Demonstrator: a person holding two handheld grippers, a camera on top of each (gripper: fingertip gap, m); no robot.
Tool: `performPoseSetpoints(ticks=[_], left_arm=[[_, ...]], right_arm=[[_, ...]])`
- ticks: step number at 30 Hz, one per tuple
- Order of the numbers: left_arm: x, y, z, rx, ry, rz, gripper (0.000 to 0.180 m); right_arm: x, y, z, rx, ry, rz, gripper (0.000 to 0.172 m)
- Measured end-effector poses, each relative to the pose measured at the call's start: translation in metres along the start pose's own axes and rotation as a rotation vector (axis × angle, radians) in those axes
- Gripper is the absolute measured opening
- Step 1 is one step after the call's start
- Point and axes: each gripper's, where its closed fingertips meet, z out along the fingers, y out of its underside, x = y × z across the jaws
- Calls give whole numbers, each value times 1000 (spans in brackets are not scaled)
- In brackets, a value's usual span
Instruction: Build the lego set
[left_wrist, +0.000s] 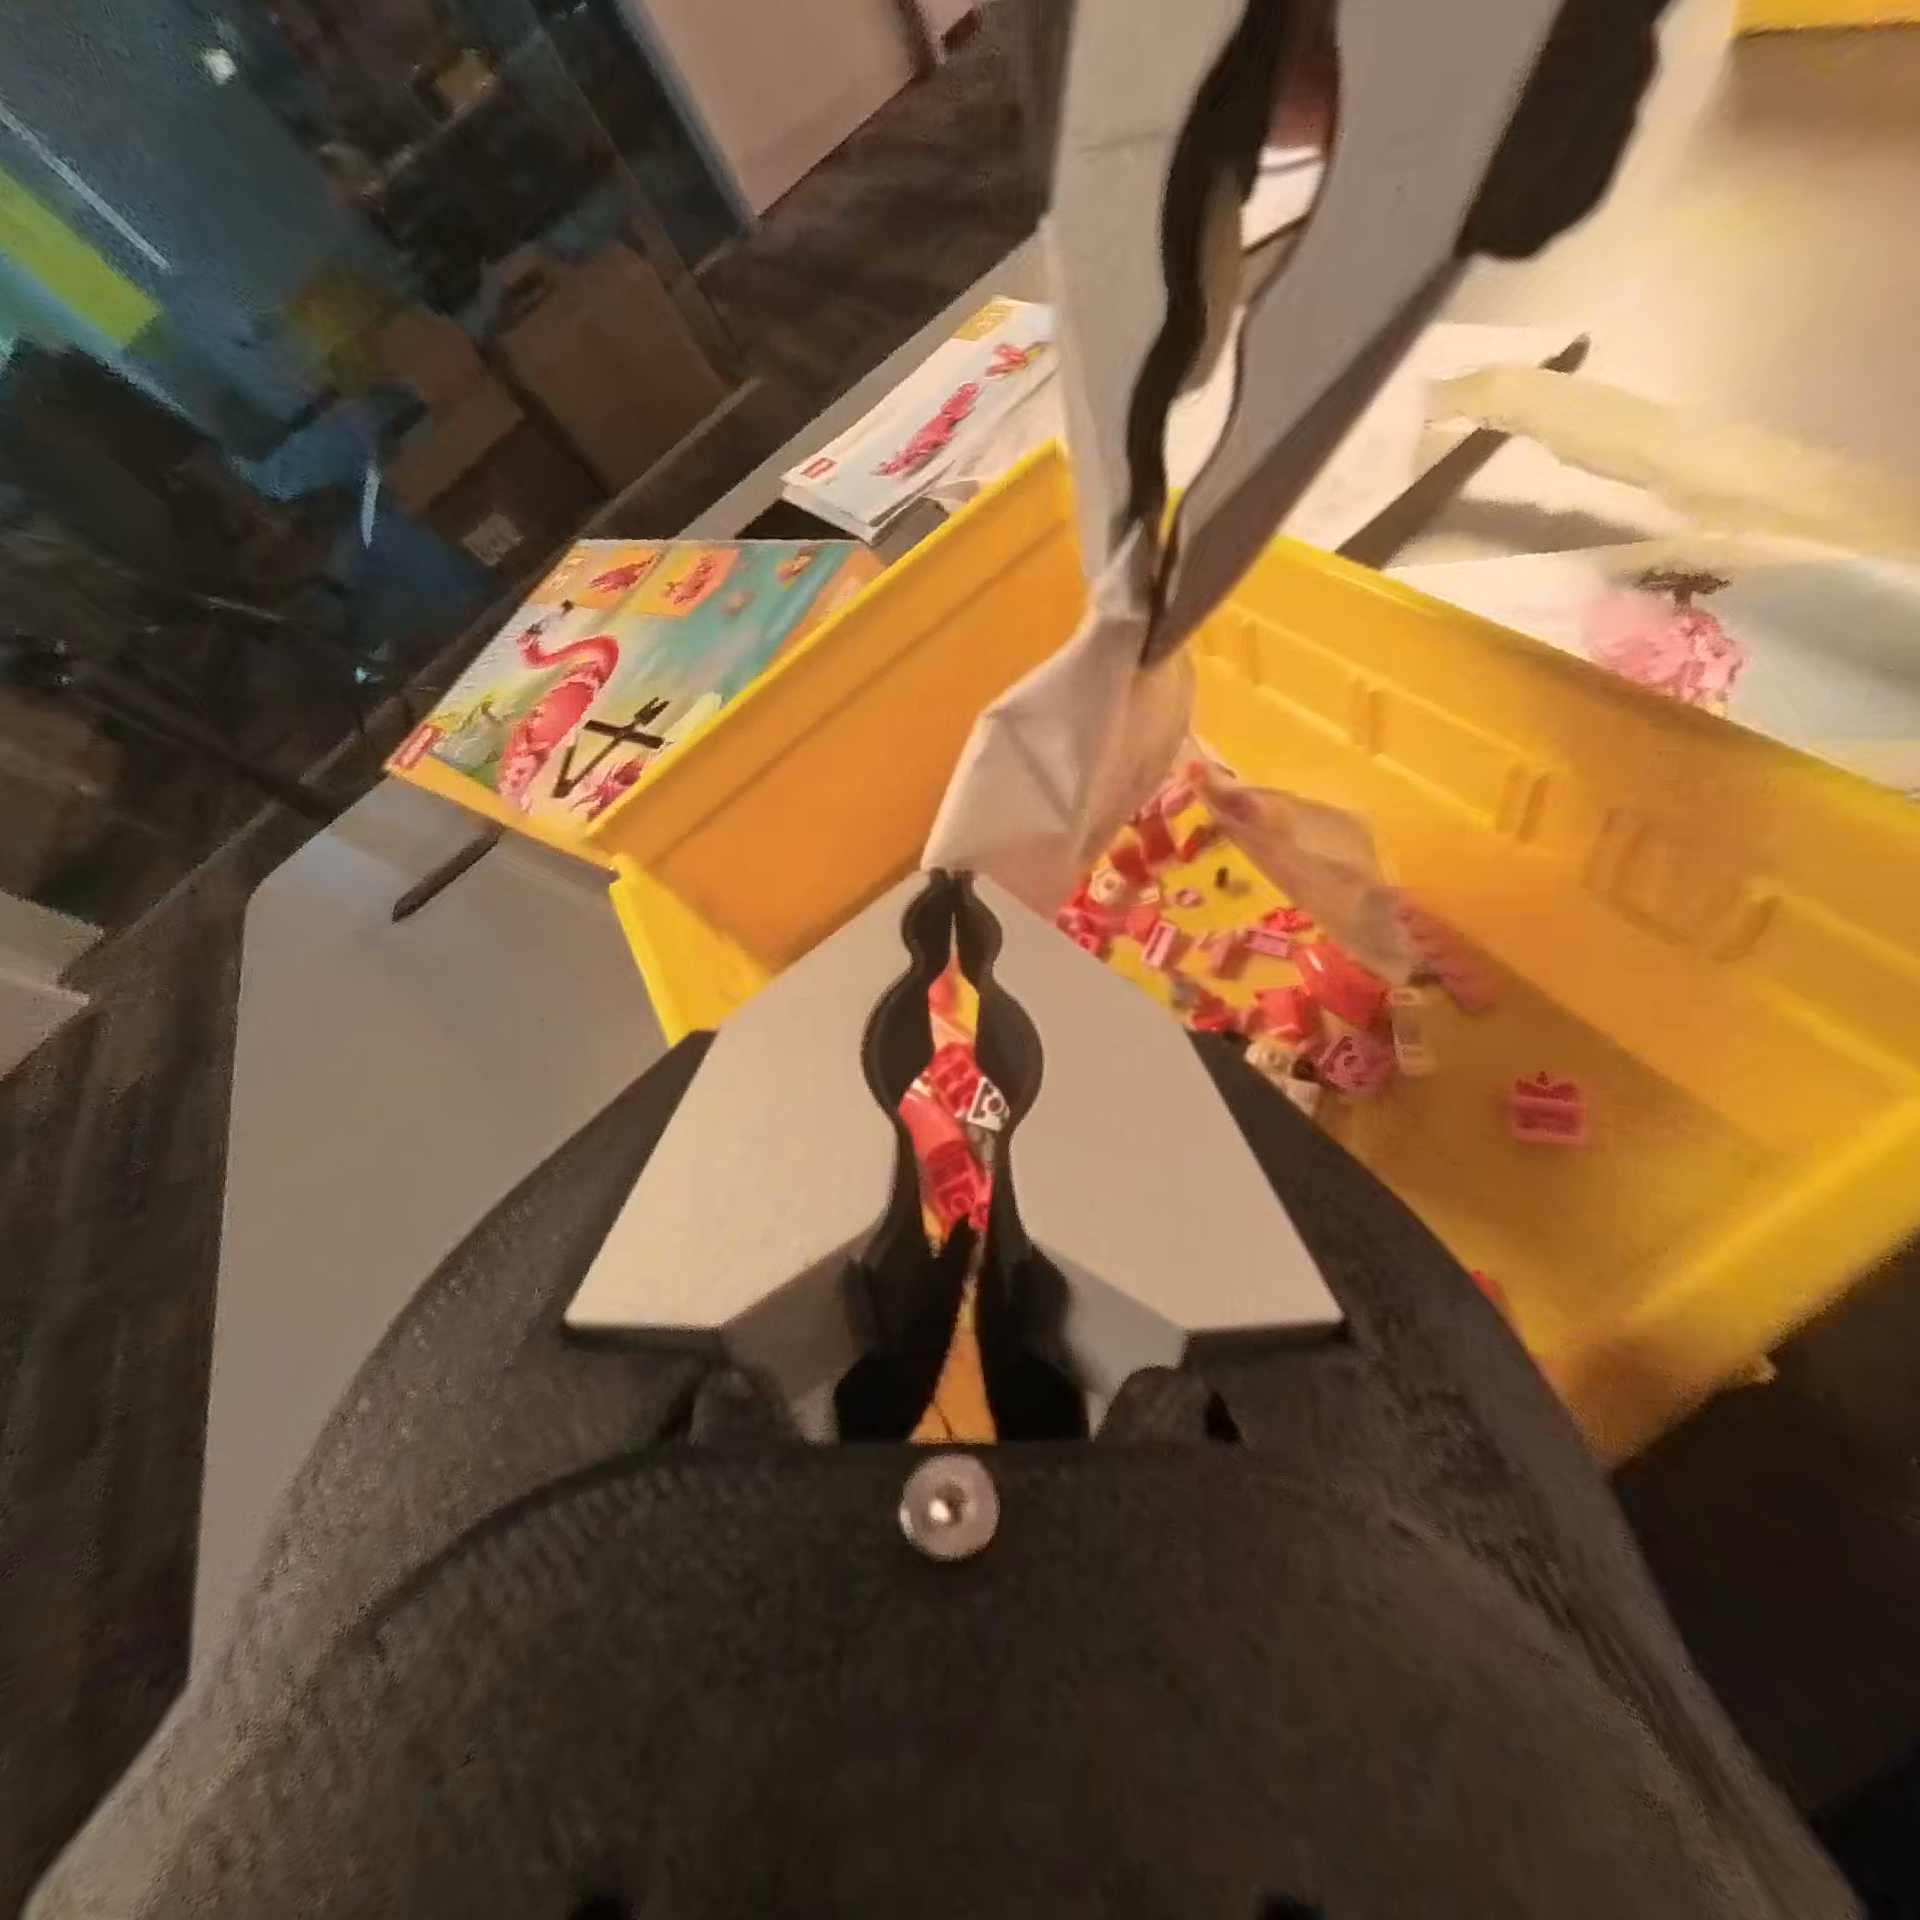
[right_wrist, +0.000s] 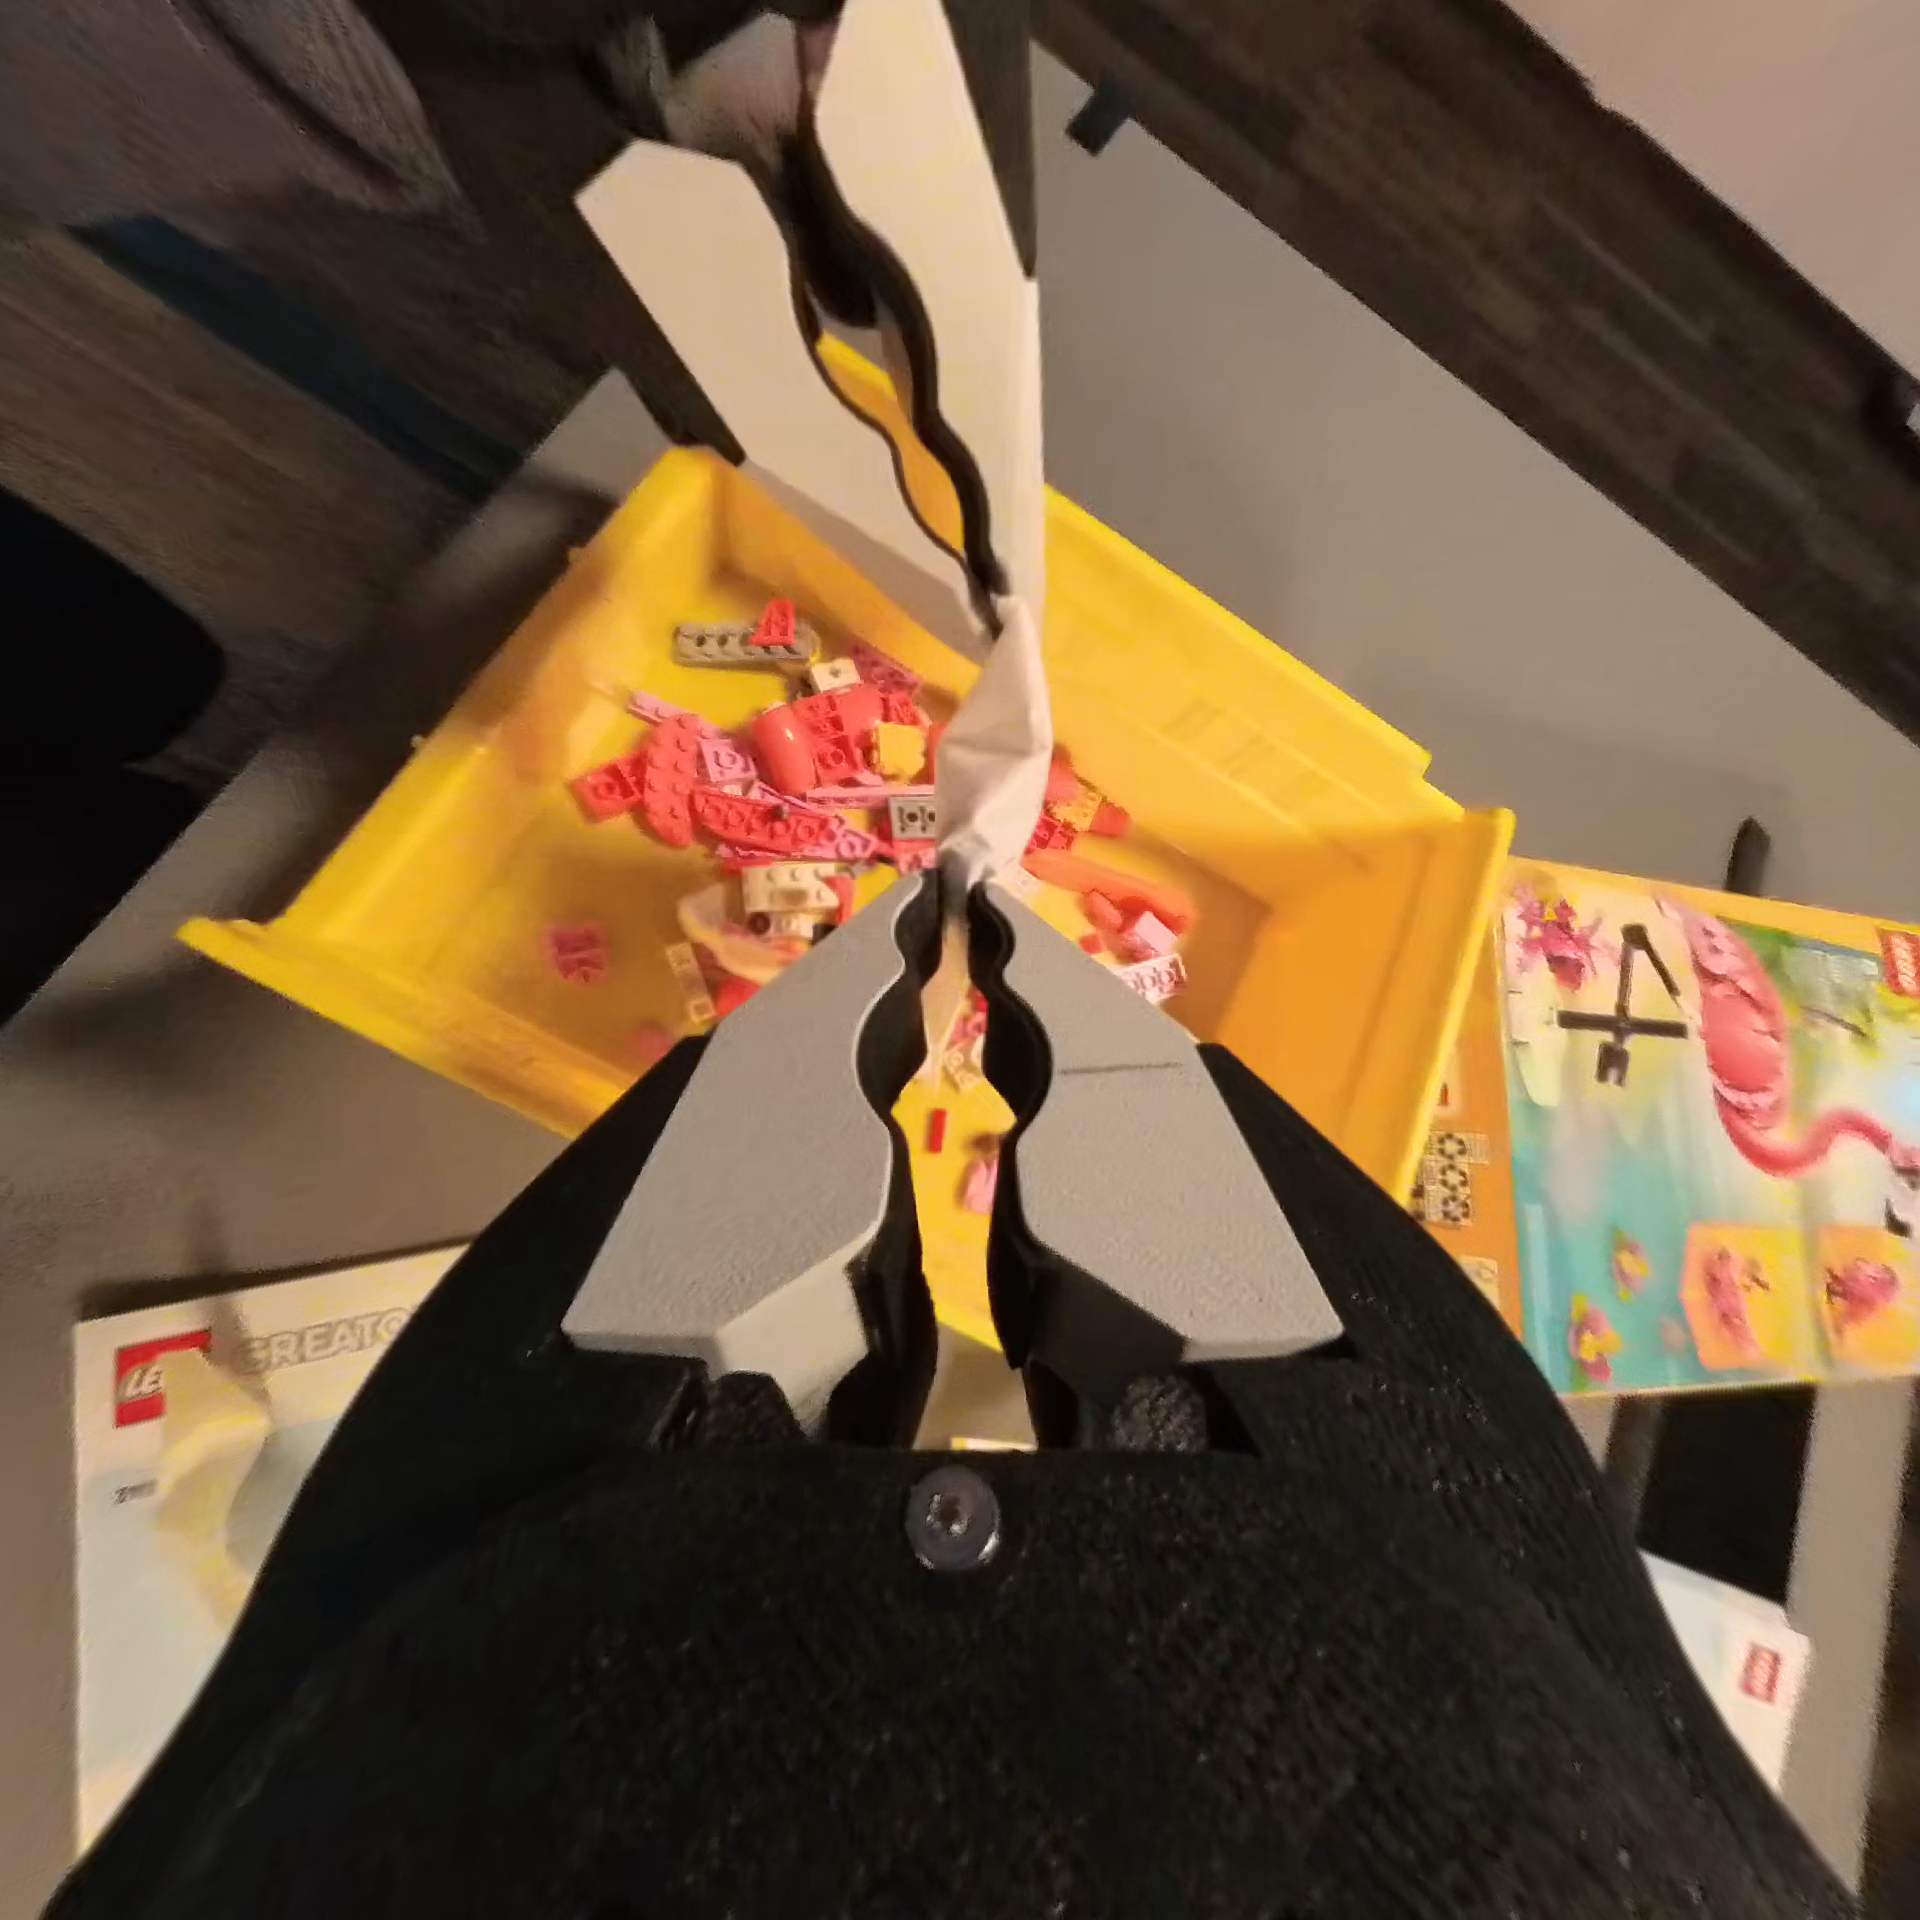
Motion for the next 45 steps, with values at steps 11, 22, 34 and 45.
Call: performPoseSetpoints(ticks=[11, 22, 34, 45], left_arm=[[13, -11, -7, 73, 42, -80, 0], [3, -5, -3, 67, -43, -87, 0], [-29, -49, -55, 548, 86, -509, 0], [-32, -22, -33, 242, -96, -267, 0]], right_arm=[[9, -4, 2, 29, 71, 2, 1], [4, -13, 8, 90, 65, 39, 0], [25, -22, -34, 668, -260, 593, 20], [25, -4, -28, 399, 9, 312, 6]])
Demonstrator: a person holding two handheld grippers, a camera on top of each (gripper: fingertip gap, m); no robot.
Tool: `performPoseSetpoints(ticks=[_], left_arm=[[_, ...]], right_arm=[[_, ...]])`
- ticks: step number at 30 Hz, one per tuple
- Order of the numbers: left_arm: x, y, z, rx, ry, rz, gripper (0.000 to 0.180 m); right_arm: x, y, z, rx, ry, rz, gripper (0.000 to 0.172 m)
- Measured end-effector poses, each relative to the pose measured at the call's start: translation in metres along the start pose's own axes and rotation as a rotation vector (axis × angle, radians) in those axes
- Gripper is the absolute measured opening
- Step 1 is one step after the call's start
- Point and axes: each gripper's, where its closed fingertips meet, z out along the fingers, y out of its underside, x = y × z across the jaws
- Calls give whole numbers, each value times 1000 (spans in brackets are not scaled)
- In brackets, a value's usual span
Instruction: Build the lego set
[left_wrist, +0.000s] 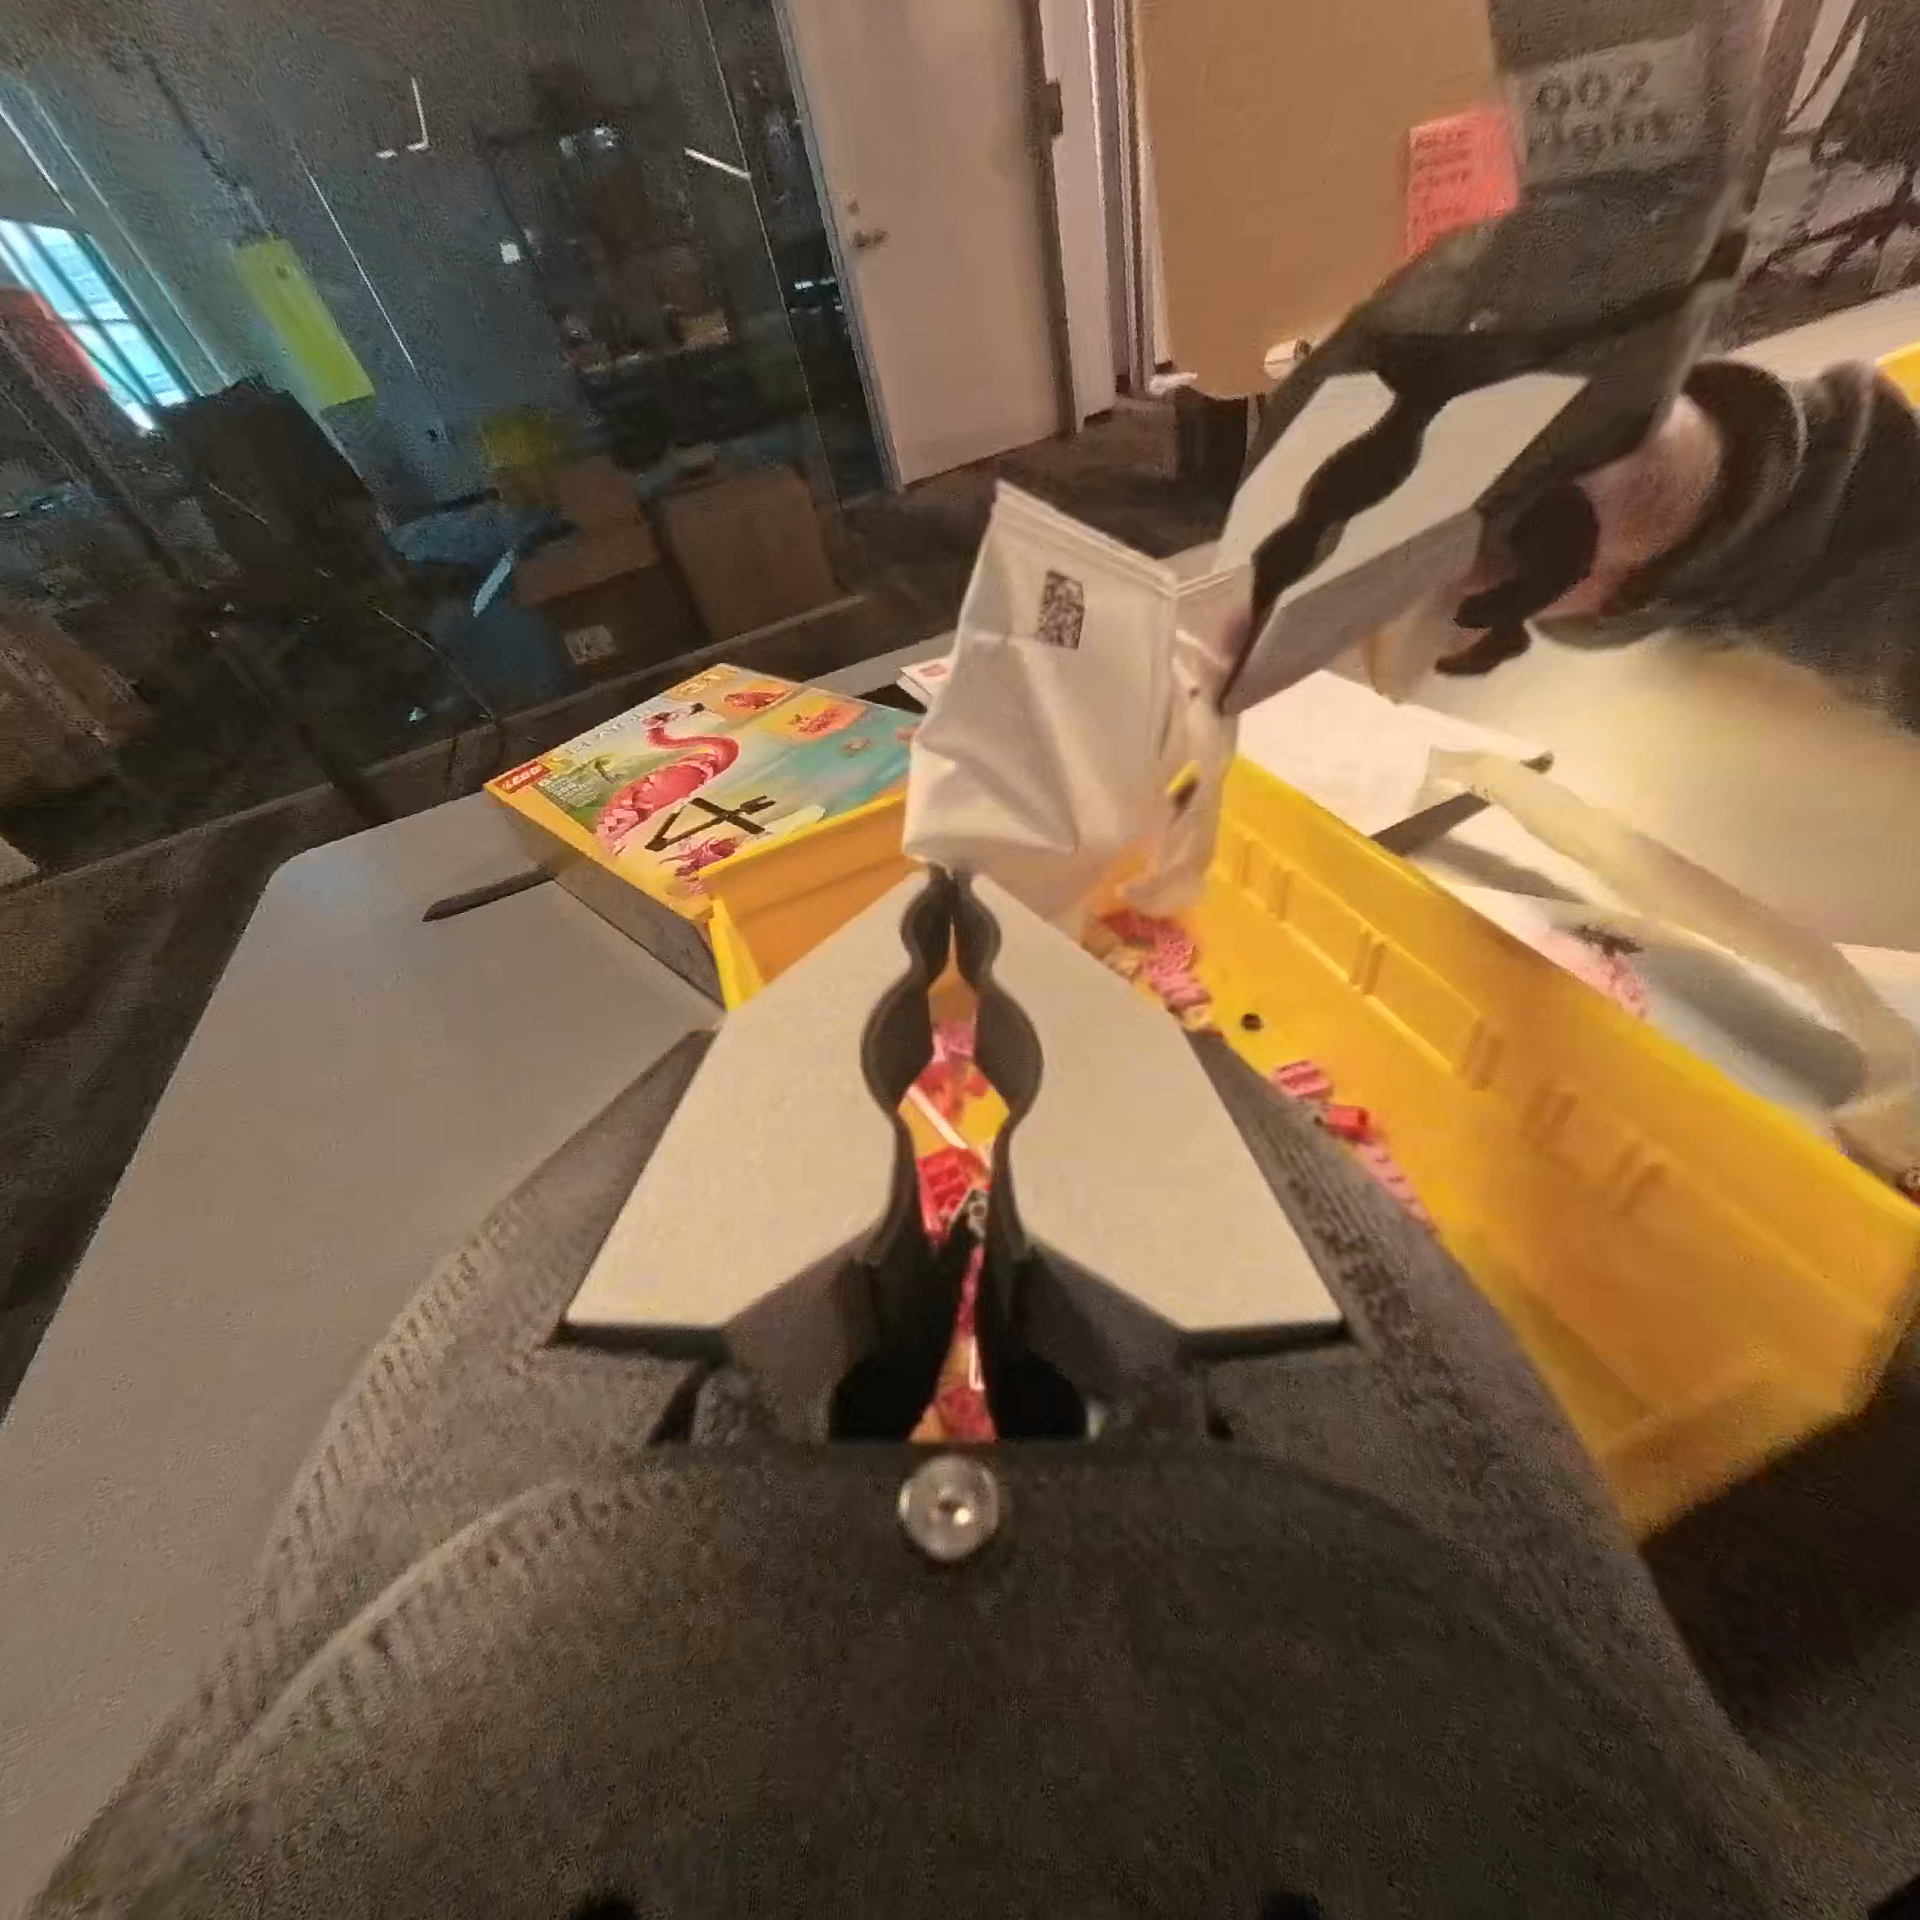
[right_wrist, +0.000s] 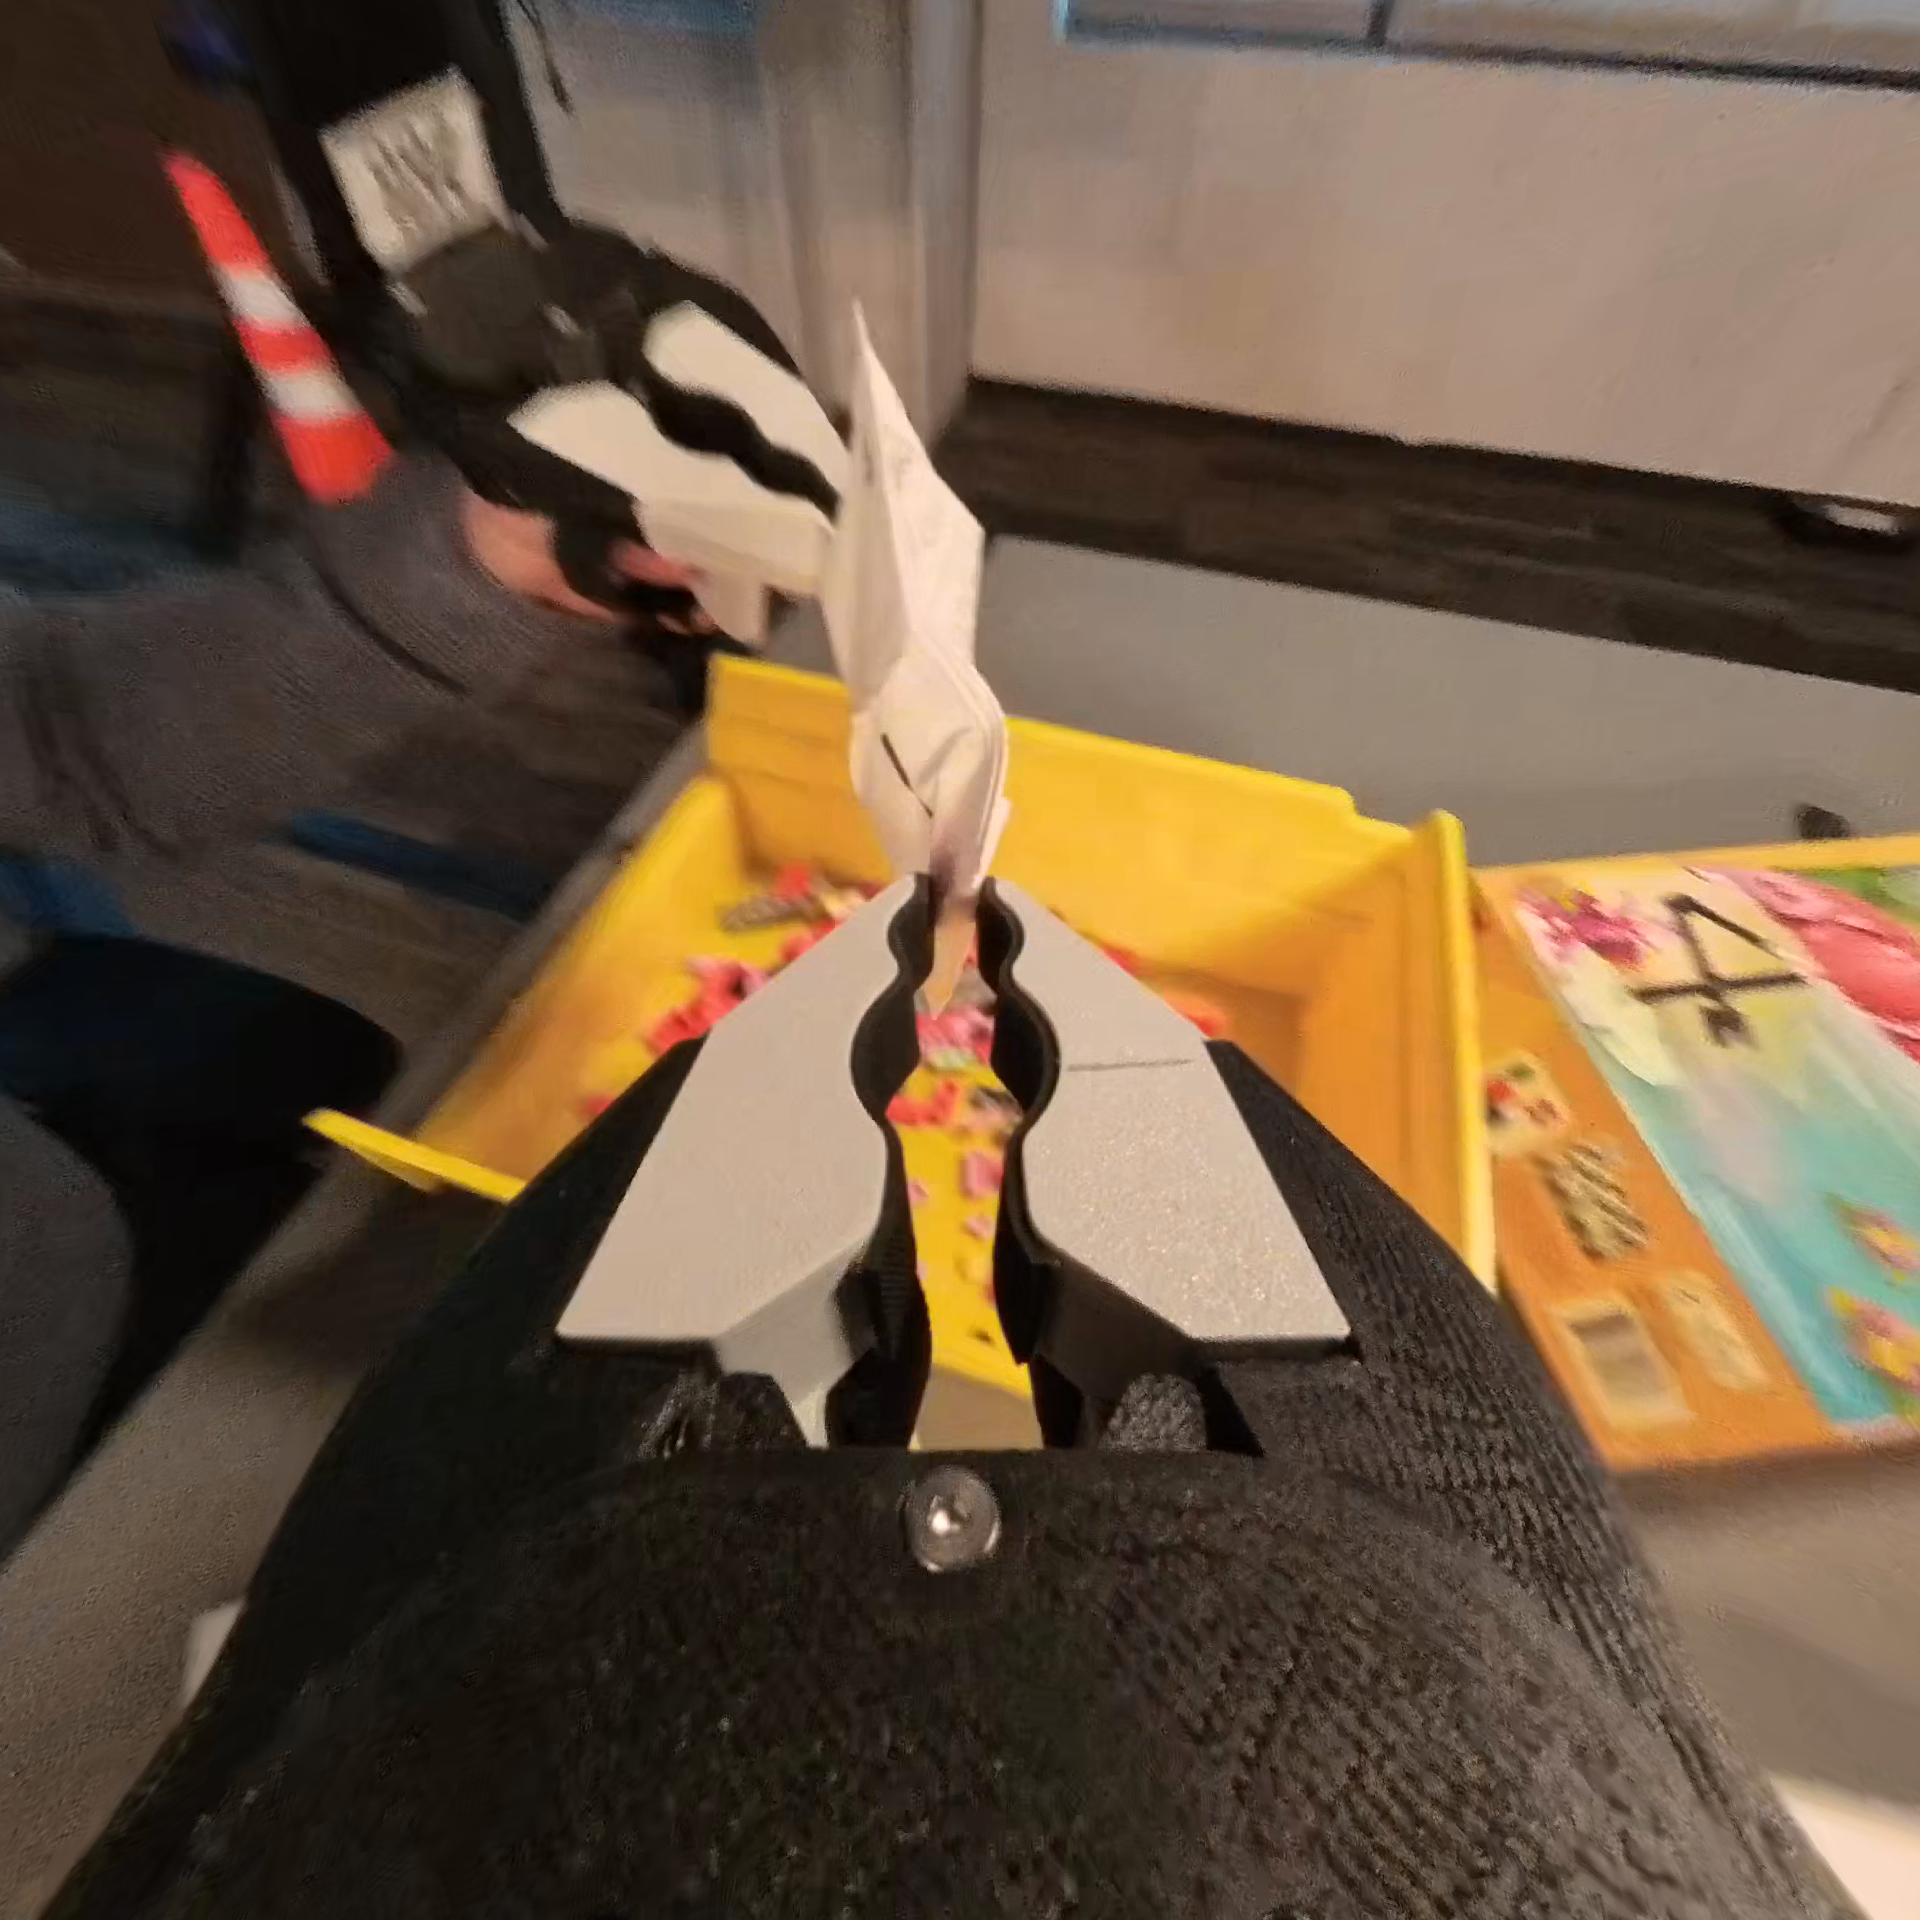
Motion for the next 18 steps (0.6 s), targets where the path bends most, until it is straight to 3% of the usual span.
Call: performPoseSetpoints(ticks=[4, 9, 12, 16, 17, 18], left_arm=[[10, 13, 7, -87, 2, 99, 0], [7, -1, -1, 38, 53, -78, 0], [6, -2, -3, 63, 51, -120, 0], [12, -7, -3, 106, 88, -173, 0], [11, -9, -3, 120, 90, -187, 0], [10, -12, -4, 140, 96, -205, 0]], right_arm=[[9, 19, -1, -192, 129, -160, 6], [-5, -5, -8, -47, 10, 6, 14], [-11, -15, -12, 52, -58, 68, 0], [1, 0, -7, 10, 13, 69, 0], [5, 0, -6, 21, 38, 88, 4], [6, -2, -5, 49, 35, 132, 27]])
